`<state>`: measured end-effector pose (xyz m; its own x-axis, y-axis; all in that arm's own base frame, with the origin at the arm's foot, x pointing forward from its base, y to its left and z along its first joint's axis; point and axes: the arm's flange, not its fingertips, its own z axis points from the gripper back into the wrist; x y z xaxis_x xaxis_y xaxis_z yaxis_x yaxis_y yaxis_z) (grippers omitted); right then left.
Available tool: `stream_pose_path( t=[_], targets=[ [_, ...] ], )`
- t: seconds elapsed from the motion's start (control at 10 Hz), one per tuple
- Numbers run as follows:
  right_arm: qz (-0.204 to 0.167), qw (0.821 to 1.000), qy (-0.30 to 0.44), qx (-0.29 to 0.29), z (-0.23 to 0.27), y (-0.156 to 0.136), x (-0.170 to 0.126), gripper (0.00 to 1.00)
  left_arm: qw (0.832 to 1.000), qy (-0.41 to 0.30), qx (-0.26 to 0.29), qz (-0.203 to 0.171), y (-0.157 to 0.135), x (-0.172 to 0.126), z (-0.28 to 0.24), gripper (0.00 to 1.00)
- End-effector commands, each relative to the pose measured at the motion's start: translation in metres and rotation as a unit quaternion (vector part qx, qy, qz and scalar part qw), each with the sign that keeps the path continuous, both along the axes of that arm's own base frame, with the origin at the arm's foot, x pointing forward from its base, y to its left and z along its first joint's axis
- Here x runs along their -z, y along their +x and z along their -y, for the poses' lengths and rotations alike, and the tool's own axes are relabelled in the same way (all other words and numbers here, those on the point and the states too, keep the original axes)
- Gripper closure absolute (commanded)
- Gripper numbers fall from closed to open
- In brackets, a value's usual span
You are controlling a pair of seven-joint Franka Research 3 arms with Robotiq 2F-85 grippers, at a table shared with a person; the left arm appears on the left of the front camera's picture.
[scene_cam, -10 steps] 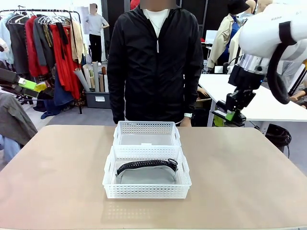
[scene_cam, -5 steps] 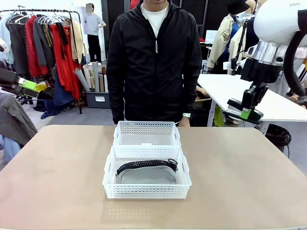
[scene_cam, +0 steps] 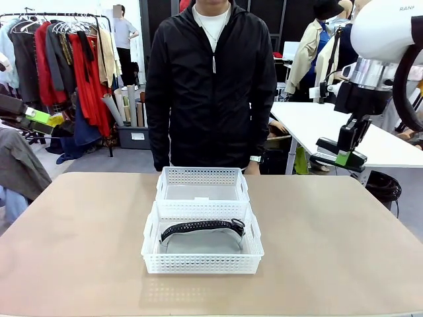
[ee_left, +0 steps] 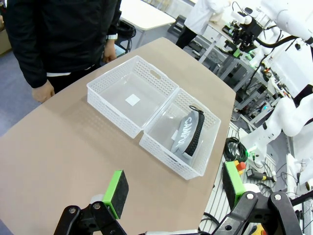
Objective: Distribute items into two baskets.
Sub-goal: Pick up the Stapler that the person points to, then place the picked Stapler into the Organizing basket as instructed by the person.
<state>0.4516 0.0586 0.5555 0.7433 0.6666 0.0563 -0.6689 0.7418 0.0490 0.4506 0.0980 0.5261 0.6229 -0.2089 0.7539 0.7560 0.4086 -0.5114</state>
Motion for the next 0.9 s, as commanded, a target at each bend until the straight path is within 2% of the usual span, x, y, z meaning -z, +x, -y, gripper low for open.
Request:
stream_pose_path(
  t=[0.0,0.8],
  targets=[
    [0.001,1.0,0.002,0.005,-0.001,-0.001,-0.0014,1.0,1.0,0.001,-0.001,0.002,-0.0008,-0.0013,-0.0001,0.0],
    [0.001,1.0,0.002,0.005,-0.001,-0.001,-0.0014,1.0,1.0,0.001,-0.001,0.002,-0.0008,-0.0013,-0.0001,0.0]
  ],
)
